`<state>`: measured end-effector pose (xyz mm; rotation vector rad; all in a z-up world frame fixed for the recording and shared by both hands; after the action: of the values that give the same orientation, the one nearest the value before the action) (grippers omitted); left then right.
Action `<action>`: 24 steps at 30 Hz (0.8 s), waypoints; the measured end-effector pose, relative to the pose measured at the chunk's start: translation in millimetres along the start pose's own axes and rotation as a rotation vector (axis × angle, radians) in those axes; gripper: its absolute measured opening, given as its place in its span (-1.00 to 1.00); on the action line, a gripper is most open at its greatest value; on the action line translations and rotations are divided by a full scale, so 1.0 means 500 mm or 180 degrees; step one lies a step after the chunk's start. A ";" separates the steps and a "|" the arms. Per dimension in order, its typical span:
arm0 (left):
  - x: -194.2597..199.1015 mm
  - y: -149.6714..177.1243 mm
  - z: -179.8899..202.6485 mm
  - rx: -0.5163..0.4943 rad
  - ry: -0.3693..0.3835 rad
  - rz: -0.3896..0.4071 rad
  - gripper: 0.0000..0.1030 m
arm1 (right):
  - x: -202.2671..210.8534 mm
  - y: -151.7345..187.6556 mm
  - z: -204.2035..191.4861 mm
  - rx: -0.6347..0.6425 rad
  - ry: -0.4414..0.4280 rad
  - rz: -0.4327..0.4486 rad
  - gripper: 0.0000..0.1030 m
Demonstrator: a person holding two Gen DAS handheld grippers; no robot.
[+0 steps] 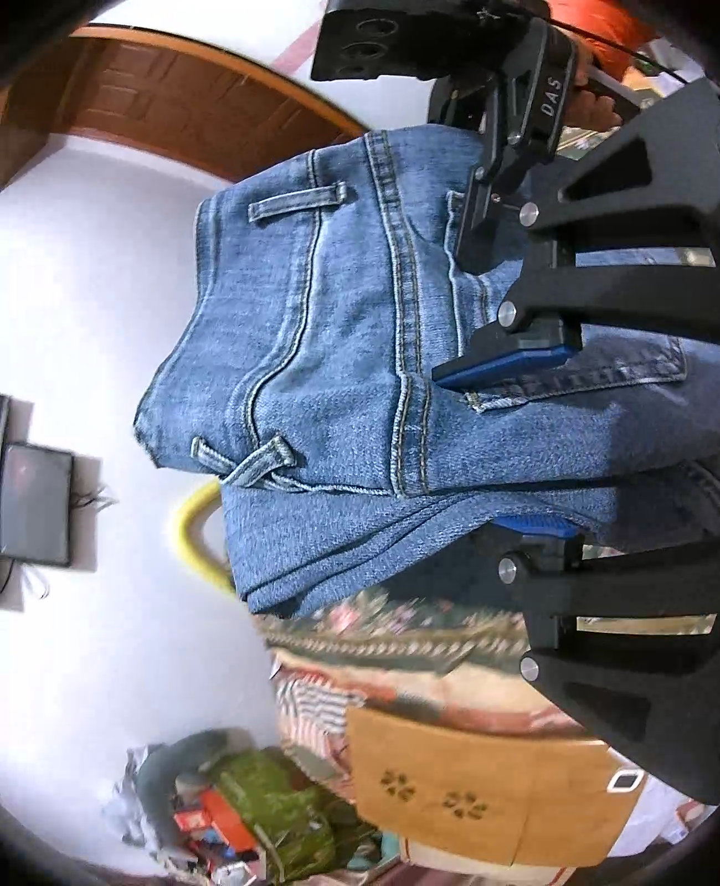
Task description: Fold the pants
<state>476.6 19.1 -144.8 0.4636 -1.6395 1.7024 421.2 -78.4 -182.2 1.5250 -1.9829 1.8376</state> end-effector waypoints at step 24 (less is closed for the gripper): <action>-0.429 0.095 -0.276 0.0615 -0.0229 -0.0800 -0.21 | -0.412 0.012 0.132 -0.0057 0.0315 -0.0961 -0.54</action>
<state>618.9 103.1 -344.8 0.7983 -1.4040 1.6751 560.5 -6.3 -331.1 1.5910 -1.6182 1.7305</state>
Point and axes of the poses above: each gripper's, at about its wrist camera, not at the fingertips, and x roughly against the way its jaws point, z to its right, y to its underside, the point moved 8 cm from there along -x, roughly the way its jaws point, and after that the axes turned 3 degrees about -z, right-handed, at the moved point
